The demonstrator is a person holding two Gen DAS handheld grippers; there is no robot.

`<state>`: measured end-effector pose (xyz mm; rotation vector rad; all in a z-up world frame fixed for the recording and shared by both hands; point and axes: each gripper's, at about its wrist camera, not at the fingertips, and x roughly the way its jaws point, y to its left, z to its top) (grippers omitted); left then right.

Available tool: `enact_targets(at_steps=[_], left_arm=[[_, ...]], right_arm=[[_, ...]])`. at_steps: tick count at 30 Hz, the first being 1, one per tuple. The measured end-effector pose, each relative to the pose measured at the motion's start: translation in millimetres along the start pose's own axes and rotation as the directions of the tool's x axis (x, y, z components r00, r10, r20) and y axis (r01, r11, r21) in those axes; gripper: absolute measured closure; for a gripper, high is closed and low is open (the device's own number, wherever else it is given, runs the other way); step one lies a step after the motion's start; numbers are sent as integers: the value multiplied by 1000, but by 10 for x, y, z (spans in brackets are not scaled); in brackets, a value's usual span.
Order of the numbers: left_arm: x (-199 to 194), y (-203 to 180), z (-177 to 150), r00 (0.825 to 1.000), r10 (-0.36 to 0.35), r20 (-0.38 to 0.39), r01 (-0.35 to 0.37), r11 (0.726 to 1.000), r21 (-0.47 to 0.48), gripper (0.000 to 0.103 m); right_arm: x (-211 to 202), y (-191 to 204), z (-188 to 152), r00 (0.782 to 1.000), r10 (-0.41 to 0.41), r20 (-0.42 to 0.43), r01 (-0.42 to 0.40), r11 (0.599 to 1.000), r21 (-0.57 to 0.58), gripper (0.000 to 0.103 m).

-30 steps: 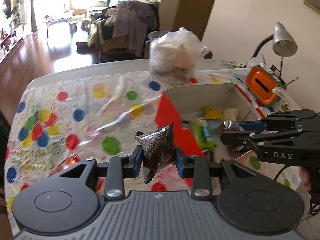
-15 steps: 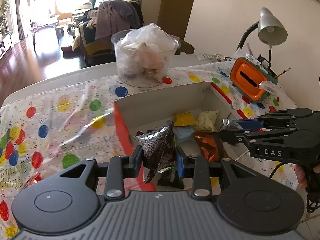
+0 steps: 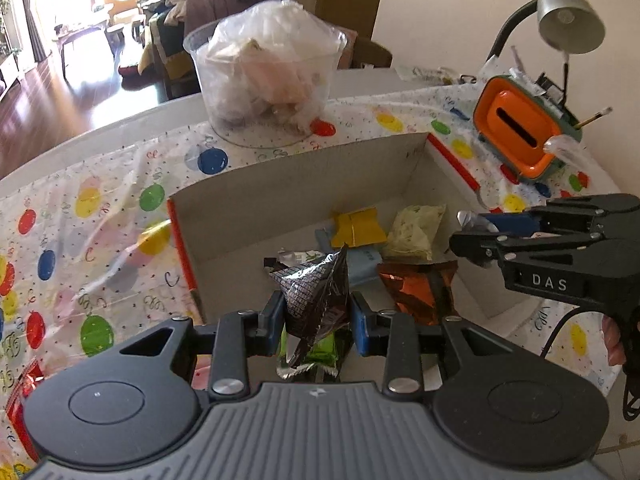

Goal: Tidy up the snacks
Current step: 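Carry both candies over the box and lower them inside, then open both tools to drop the candies into the box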

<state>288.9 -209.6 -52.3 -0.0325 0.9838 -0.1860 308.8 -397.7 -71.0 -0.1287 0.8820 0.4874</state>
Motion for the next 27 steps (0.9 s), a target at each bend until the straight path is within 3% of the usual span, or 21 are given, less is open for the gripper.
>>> enact_targets(at_steps=[16,27], left_arm=[[564,-108,199,992,41,-117,-38,999,20,70],[639,-114,188,989,29,-142,-27,1000,16,68]], right_arm=[[671,-73,244,994,50,-92,-53,998,-35,76],[683,-116,198,990,78,-121,-82,996,-26,70]])
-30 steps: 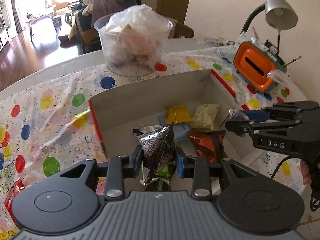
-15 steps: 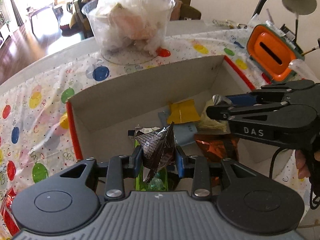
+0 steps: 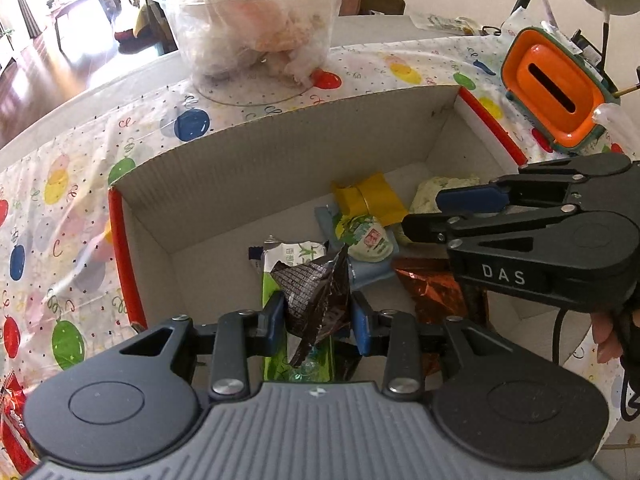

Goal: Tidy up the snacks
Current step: 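Open both tools to drop the candies into the box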

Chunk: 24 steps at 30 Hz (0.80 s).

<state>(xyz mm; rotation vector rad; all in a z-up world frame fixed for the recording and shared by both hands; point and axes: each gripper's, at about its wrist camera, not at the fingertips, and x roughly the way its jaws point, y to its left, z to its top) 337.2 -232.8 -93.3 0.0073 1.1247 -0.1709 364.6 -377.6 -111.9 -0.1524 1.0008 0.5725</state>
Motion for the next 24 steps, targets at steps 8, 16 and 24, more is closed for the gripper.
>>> enact_targets(at_steps=[8,16,24], left_arm=[[-173,4,-75,999,-8,53,8,1000,1,53],[-444,38,-186,993,-27,116,28,1000,-10,53],[-727,118,-330,983,-37,177,40,999,-13,51]], right_arm=[[-198,8,-51,999,27,23,-28,999,46,63],[-436,100,-120,998,25,54,-28,999,46,57],[-707,343,-144,993,45,109,-49,998,27,45]])
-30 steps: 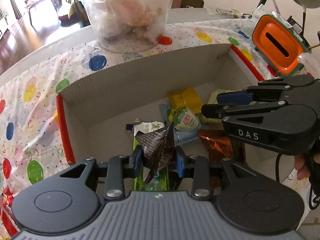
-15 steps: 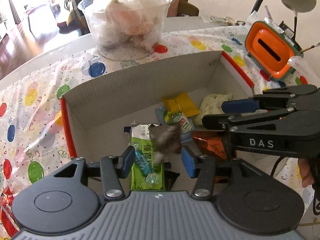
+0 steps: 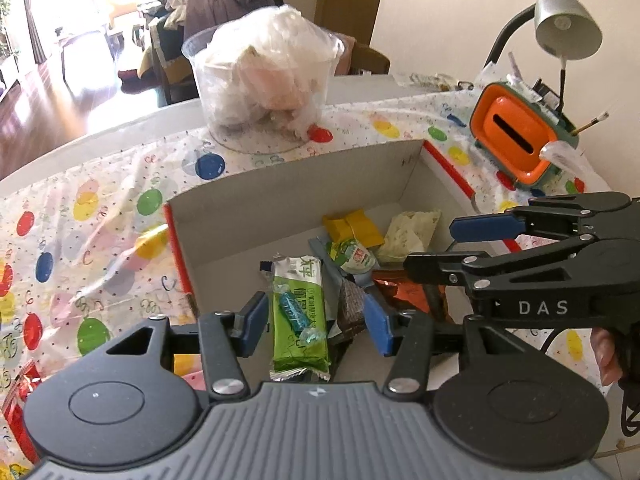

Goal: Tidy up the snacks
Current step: 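Open both tools to drop the candies into the box, then move both open tools back to the red chip bag and yellow jelly cup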

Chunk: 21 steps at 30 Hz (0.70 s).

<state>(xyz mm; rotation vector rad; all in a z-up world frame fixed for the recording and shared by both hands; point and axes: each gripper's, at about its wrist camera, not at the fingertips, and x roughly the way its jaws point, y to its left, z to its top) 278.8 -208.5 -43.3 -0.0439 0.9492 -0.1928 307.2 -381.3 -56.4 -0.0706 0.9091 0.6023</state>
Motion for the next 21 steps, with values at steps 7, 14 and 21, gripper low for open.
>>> enact_targets(at_steps=[7,14,21], left_arm=[[-280,143,-100,998,0,55,0,1000,-15,44],[-542,353,-242,995,11,102,-8,1000,-29,34],[-800,622,-455,991,23,132,-18,999,-44,29]], right_arm=[[-183,210,7,999,30,45,-30,1000,1,39],[-285,495,-23,996,44,75,-43,999,-18,25],[-314,854,-70,994,59,92,-56,998,-36,15]])
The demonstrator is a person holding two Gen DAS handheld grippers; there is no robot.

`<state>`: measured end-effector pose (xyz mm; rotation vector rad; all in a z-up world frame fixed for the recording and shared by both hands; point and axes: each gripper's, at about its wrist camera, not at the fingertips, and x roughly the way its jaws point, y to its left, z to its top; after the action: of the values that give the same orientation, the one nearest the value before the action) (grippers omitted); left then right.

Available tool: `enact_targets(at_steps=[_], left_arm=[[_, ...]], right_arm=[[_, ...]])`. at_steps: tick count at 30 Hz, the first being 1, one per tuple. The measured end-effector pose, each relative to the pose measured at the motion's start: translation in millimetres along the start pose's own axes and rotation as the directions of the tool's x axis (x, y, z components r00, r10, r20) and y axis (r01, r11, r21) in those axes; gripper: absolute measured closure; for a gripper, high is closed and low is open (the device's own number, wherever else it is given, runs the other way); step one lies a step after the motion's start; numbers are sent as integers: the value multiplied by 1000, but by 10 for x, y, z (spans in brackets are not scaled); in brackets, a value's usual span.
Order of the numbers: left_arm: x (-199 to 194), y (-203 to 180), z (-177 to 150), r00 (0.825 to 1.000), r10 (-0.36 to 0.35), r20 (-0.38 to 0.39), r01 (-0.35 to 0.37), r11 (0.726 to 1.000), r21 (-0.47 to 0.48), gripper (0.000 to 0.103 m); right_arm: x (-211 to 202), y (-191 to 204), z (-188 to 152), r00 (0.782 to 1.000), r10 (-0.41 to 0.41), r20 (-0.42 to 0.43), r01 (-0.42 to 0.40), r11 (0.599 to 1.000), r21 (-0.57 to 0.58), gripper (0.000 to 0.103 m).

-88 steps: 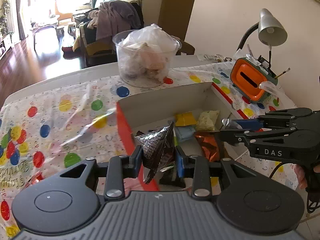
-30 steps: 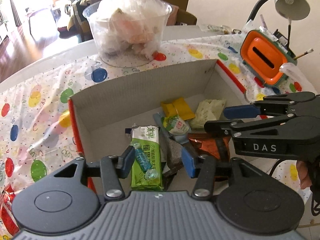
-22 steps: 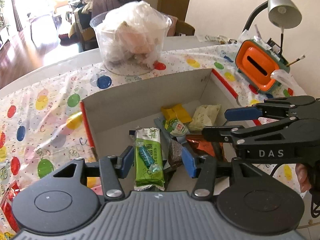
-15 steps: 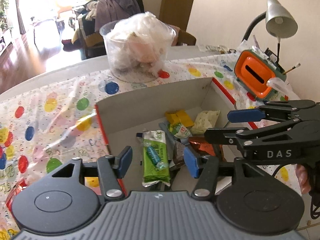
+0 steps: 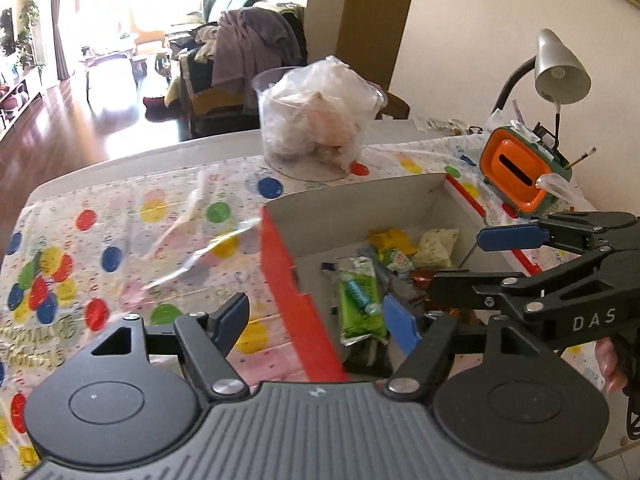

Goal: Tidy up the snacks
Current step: 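Move both open tools back to the red chip bag and yellow jelly cup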

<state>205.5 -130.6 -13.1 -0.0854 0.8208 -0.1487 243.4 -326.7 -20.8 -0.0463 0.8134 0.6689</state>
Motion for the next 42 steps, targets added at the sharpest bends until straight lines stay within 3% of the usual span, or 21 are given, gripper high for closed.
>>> enact_targets(at_steps=[7,12,22,35,42], left_arm=[[-282,376,-197,999,24,38,-23,999,-31,20],[-462,674,-360,998,21,54,-19,999,-36,19],[-700,1407,-675,998,38,44,-36,998,-44,19],[-756,2101,-983,999,-37,-30,40,994,104,19],[-587,2326,-1156,989,-96,-116,120,967,223,19]], right_arm=[[83,415,-19,1000,24,4,-24,999,-21,7],[189,736,-39,999,45,3,-45,998,-37,0],[558,1351,-94,998,41,-40,-44,997,-65,0],[1171,1934,-109,988,73,-134,-86,992,-89,0],[1595,2180,-125,976,81,-200,-109,985,-134,0]])
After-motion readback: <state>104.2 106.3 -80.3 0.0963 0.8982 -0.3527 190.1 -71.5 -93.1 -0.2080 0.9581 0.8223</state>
